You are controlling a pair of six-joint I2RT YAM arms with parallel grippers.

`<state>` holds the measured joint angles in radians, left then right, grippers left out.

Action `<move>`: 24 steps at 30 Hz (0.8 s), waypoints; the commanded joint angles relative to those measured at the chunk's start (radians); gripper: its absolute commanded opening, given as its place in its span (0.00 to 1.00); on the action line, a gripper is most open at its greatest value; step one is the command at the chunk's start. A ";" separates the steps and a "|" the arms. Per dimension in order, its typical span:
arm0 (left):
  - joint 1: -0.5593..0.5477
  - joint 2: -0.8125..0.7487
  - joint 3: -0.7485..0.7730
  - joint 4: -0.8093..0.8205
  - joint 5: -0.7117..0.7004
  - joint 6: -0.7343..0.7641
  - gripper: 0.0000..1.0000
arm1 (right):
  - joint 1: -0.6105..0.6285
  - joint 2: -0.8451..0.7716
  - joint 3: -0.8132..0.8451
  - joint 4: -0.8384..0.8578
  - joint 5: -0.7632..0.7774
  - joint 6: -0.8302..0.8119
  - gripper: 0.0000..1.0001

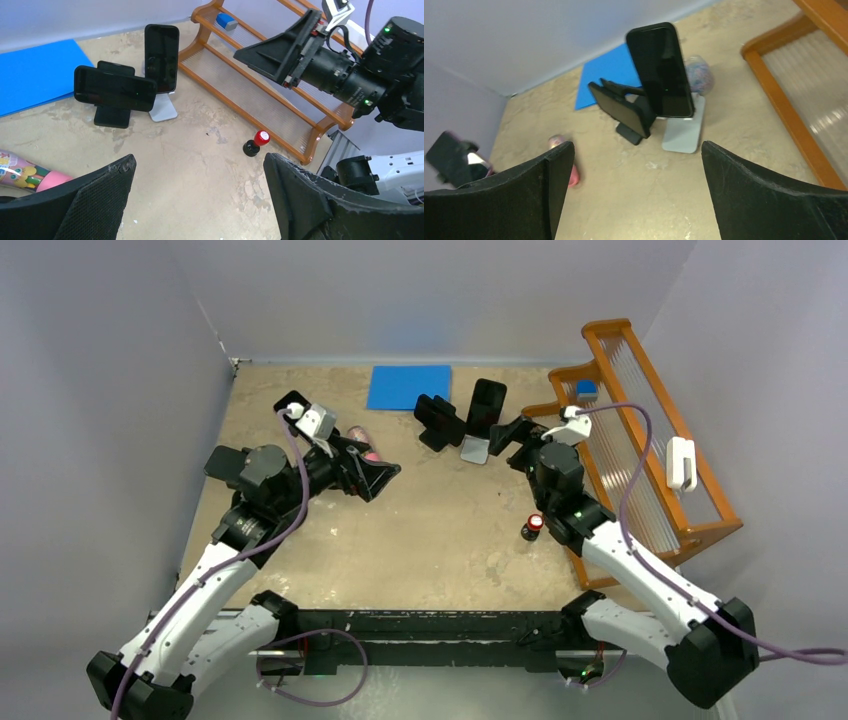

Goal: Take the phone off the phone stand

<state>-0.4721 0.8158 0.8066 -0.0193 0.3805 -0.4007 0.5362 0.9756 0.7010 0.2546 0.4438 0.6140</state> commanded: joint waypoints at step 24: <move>-0.047 -0.017 0.010 0.021 -0.060 0.030 0.96 | -0.002 0.592 0.574 -0.206 0.251 -0.008 0.99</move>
<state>-0.5076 0.8146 0.8066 -0.0257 0.3321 -0.3965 0.5358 1.5539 1.2167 0.0364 0.7105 0.6838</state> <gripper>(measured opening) 0.965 0.987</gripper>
